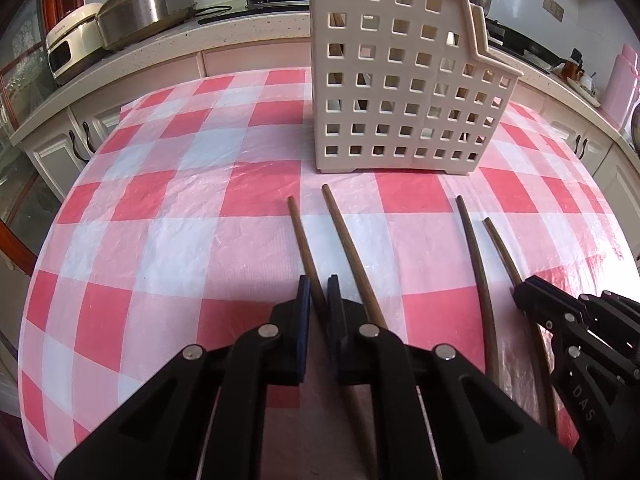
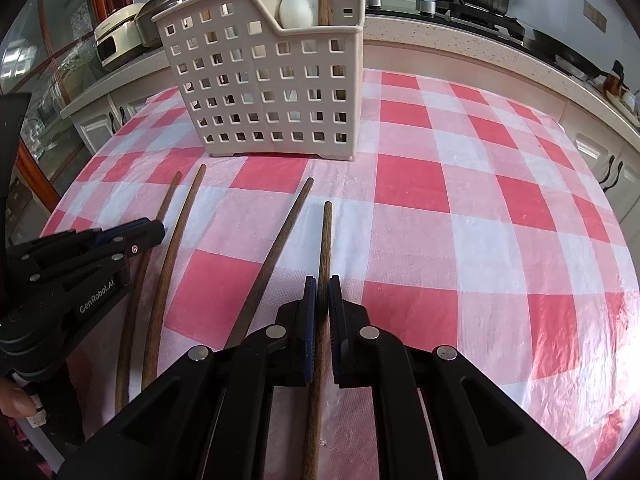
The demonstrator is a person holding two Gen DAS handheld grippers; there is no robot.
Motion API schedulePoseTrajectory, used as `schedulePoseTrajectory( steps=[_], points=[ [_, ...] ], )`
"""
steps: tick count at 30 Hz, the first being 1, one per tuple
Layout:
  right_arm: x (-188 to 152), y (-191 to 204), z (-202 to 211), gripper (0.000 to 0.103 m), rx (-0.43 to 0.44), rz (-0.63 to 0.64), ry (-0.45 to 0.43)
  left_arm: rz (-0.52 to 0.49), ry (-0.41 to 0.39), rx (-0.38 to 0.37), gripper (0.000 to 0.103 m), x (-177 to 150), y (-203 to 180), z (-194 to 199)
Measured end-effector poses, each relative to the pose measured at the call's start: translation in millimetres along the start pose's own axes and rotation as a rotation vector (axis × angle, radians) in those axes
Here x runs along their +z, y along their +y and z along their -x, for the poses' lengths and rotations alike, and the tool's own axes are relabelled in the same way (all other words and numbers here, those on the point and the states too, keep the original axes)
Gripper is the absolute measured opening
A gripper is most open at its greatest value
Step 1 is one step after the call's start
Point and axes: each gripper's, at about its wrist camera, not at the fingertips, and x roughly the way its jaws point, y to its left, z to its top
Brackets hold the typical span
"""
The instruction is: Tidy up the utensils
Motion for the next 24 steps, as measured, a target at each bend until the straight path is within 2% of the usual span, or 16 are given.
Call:
schedulePoseTrajectory(
  steps=[5,9,16,24],
  points=[
    [1.2,1.5,16.4,0.006,0.009,-0.012,-0.059,0.008,-0.017,-0.016,0.007,-4.1,2.6,9.7],
    [4.6,4.1,33.7,0.006,0.014,-0.017,-0.112,0.009,-0.062,-0.019,0.007,-5.0,4.2,29.3],
    [8.2,13.0,71.1,0.006,0.023,-0.008,-0.220,0.018,-0.179,-0.031,0.007,-6.1,12.7,77.9],
    [6.4,22.7,101.6,0.006,0.023,0.003,-0.295,0.008,-0.284,-0.041,0.007,-13.5,19.5,123.5]
  ],
)
